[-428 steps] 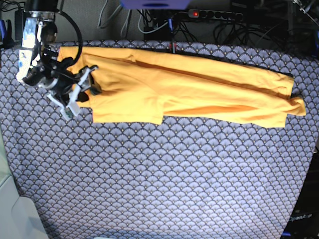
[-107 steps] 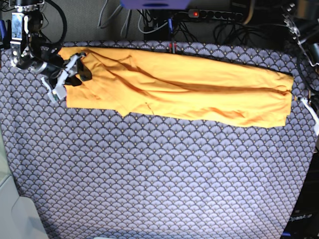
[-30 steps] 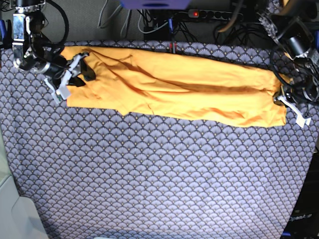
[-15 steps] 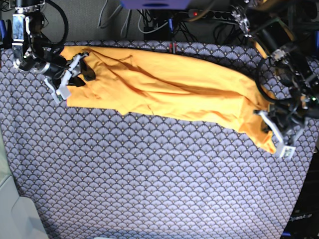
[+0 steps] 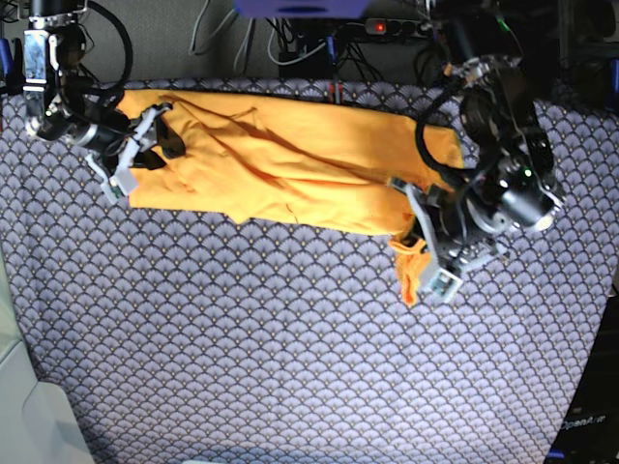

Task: Fold the T-shirt properly
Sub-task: 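Lift the strip end with the left gripper and fold it toward the right gripper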

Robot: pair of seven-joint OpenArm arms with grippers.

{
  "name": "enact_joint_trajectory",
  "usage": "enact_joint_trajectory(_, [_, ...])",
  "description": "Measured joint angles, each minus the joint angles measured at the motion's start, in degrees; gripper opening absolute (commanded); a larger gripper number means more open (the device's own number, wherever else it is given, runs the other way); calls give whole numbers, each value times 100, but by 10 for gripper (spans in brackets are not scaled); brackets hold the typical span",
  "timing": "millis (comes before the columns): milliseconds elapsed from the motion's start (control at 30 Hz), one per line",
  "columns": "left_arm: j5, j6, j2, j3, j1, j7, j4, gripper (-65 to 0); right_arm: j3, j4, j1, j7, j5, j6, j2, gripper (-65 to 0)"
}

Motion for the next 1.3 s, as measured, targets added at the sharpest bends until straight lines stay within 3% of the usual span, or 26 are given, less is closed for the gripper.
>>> enact_joint_trajectory(233, [2,0,2,295,348,15,7,-650,0,0,-2,4,0,0,-2,-376])
enact_joint_trajectory(267, [-4,122,9,328,415,17,17,-650,0,0,0,0,0,0,0,-376])
enact_joint_trajectory(367, [24,1043,81,334,490,66,144,-650,0,0,0,4,0,0,-2,-376])
enact_joint_trajectory(433, [55,1989,234,326,450,-7,210,-650,0,0,0,2,0,0,0,-376])
enact_joint_trajectory(567, [4,3512,442,339,439,26,199,-650,0,0,0,9,0,0,0,-376])
enact_joint_trajectory(633, [42,4061,597,411,382,31,192,-650,0,0,0,4,0,0,0,-376])
enact_joint_trajectory(767, [4,4813,691,933,365,-17,155,-650,0,0,0,4,0,0,0,-376])
enact_joint_trajectory(867, [15,5003,702,1119,457,-7,63,-650,0,0,0,7,2,0,0,-376])
enact_joint_trajectory(1300, [44,5021,697,1753,743,-15,-184,-650,0,0,0,7,0,0,0,-376])
